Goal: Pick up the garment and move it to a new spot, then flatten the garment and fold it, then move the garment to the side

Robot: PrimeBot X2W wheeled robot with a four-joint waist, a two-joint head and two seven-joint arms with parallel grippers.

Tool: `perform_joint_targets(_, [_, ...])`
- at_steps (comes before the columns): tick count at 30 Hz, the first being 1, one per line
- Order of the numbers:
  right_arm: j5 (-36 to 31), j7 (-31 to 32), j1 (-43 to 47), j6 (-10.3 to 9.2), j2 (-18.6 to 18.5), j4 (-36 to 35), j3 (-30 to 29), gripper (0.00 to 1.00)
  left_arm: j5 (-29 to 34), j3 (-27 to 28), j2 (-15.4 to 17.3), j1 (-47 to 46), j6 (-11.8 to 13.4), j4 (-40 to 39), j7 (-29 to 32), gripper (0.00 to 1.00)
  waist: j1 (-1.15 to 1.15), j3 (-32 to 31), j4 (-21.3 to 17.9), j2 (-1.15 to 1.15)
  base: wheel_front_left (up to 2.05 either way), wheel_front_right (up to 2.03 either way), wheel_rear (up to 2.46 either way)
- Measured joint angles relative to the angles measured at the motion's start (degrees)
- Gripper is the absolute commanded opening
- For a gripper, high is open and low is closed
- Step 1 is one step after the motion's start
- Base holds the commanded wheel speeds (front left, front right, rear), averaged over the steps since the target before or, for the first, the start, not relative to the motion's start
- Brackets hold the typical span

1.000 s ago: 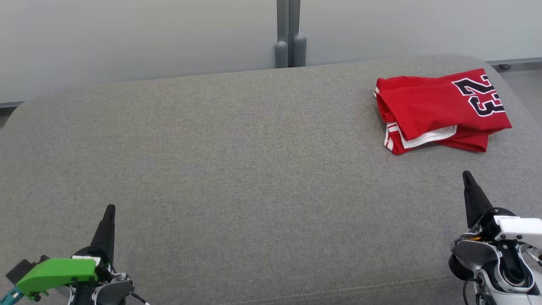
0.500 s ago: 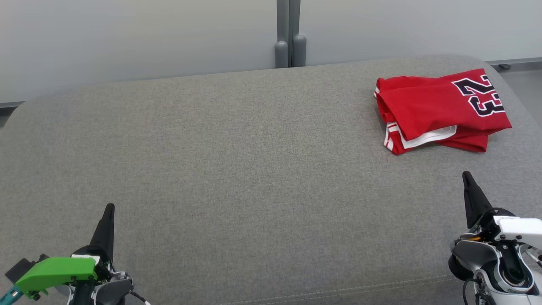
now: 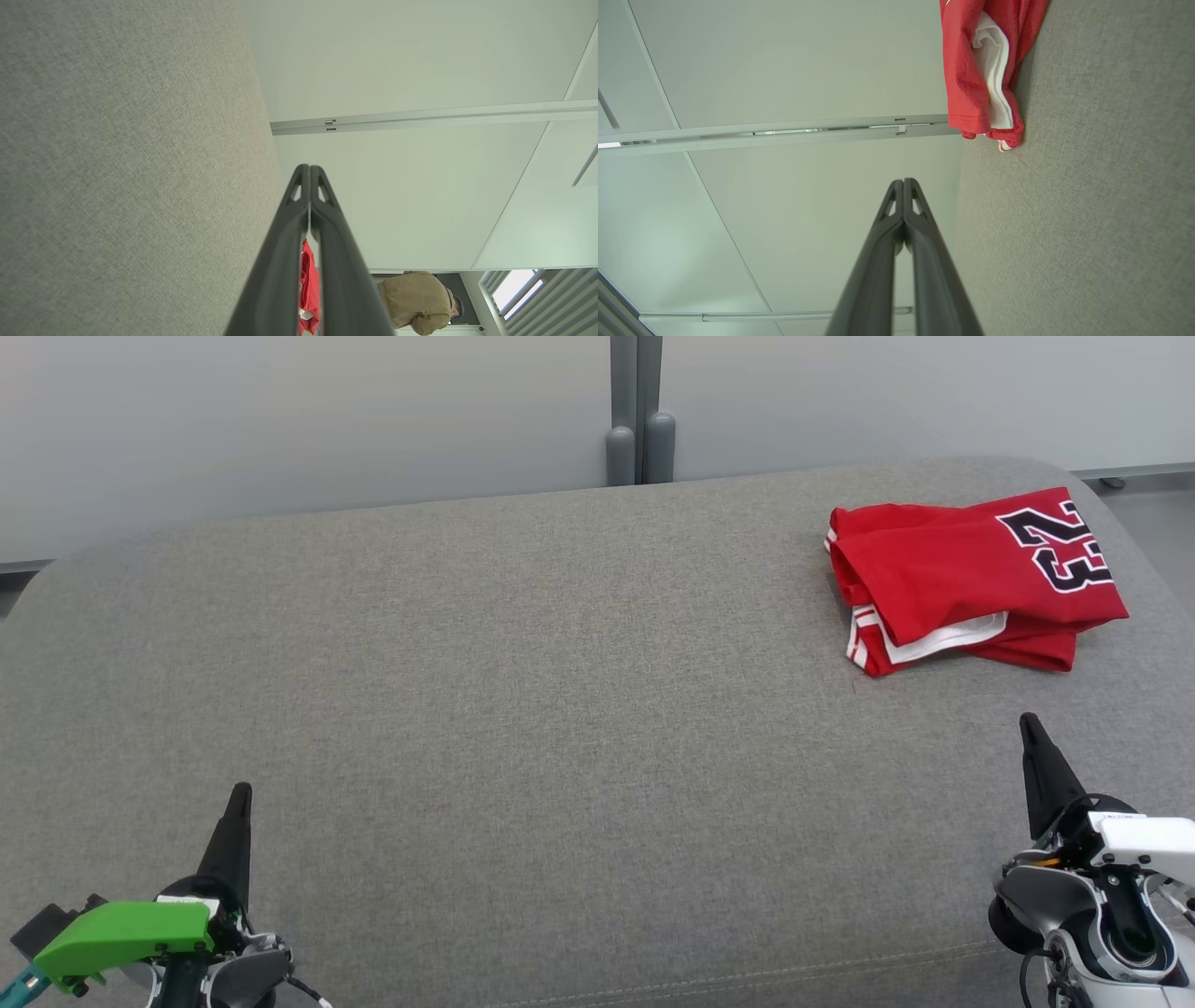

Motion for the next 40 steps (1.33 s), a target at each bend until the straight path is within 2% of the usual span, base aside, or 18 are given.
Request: perform_joint_targets(40, [0.0,0.2,0.0,0.01,0.1,0.0,-0.2,0.00,0.0,0.2,0.0,-0.1,-0.4,0.1,0.2,0.00,0.00,0.0,0.0,0.00,0.00,0.00,0.00])
